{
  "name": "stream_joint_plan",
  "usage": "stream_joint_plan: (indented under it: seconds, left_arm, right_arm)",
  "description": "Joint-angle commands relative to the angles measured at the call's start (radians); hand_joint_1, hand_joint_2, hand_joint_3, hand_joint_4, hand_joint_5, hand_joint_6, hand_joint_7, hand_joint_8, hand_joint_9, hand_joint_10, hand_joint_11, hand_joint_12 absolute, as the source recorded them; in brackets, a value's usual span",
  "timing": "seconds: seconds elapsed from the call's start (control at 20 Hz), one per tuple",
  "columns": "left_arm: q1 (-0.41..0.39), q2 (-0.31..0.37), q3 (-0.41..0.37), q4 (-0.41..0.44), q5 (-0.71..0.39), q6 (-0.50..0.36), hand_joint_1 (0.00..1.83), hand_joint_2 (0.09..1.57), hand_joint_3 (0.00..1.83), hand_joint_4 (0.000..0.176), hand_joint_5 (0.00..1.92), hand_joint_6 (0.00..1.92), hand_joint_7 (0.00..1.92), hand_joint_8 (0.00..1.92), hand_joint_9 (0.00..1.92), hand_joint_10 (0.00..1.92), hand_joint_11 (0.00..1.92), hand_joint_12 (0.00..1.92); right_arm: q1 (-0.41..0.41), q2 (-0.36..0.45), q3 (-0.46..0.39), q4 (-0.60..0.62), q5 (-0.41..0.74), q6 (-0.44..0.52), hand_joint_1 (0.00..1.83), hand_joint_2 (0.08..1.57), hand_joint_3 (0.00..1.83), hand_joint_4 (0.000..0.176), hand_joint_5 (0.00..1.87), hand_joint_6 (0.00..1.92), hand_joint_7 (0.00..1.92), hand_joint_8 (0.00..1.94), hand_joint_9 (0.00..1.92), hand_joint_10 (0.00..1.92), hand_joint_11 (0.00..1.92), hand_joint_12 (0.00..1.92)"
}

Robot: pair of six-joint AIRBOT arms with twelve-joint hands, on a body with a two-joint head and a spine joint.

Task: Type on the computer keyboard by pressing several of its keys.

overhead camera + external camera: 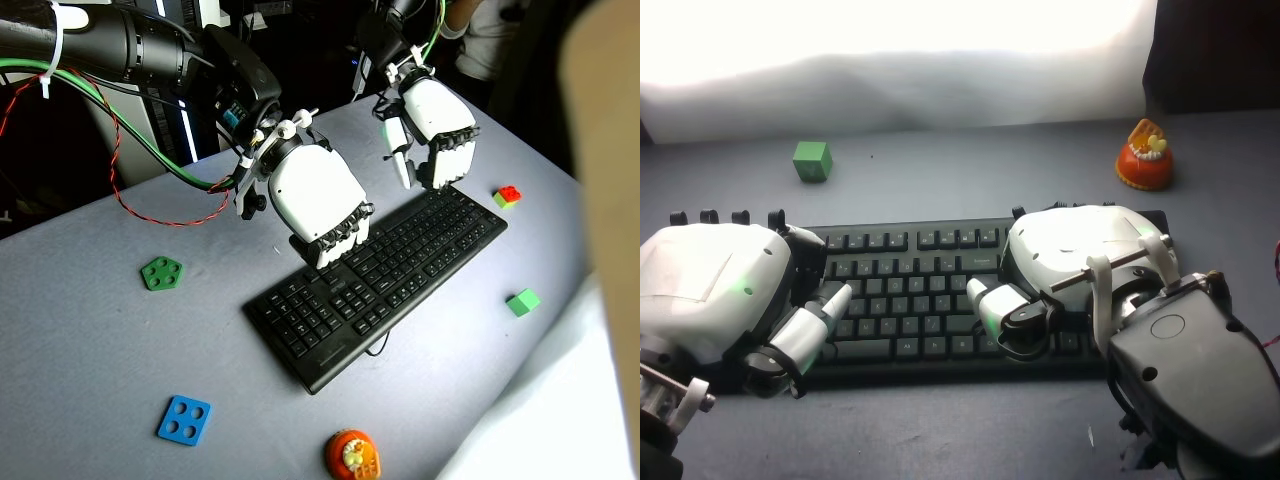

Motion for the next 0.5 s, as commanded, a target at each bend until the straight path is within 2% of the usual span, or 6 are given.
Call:
stream_joint_plan:
  seconds: [0.0, 0.1, 0.25, 0.45]
  left_arm:
    - [0.000, 0.001, 0.006, 0.061, -0.100, -0.002, 0.05, 1.17, 0.15, 0.023, 0.12, 0.09, 0.17, 0.07, 0.16, 0.12, 0.00, 0.64]
    - [0.007, 0.001, 0.010, 0.061, -0.101, -0.006, 0.02, 1.25, 0.01, 0.022, 0.14, 0.01, 0.18, 0.00, 0.18, 0.01, 0.00, 0.55]
    - [0.020, 0.000, 0.015, 0.069, -0.110, -0.011, 0.03, 1.26, 0.01, 0.020, 0.14, 0.00, 0.17, 0.00, 0.18, 0.01, 0.00, 0.57]
    - [0.065, -0.027, 0.033, 0.083, -0.150, -0.038, 0.02, 1.26, 0.00, 0.028, 0.13, 0.00, 0.16, 0.00, 0.17, 0.00, 0.00, 0.57]
  right_arm:
    - [0.006, 0.000, 0.001, -0.084, 0.036, 0.007, 0.00, 1.06, 0.11, 0.000, 0.35, 0.13, 0.41, 0.08, 0.36, 0.18, 0.01, 1.02]
    - [0.006, -0.002, 0.003, -0.084, 0.036, 0.007, 0.00, 1.11, 0.01, 0.000, 0.39, 0.01, 0.44, 0.00, 0.41, 0.04, 0.00, 1.06]
    - [0.004, -0.010, 0.011, -0.084, 0.036, 0.009, 0.00, 1.11, 0.00, 0.000, 0.44, 0.02, 0.46, 0.00, 0.45, 0.03, 0.00, 1.08]
    - [-0.004, -0.037, 0.041, -0.086, 0.037, 0.013, 0.00, 1.11, 0.00, 0.000, 0.42, 0.00, 0.46, 0.00, 0.44, 0.01, 0.00, 1.04]
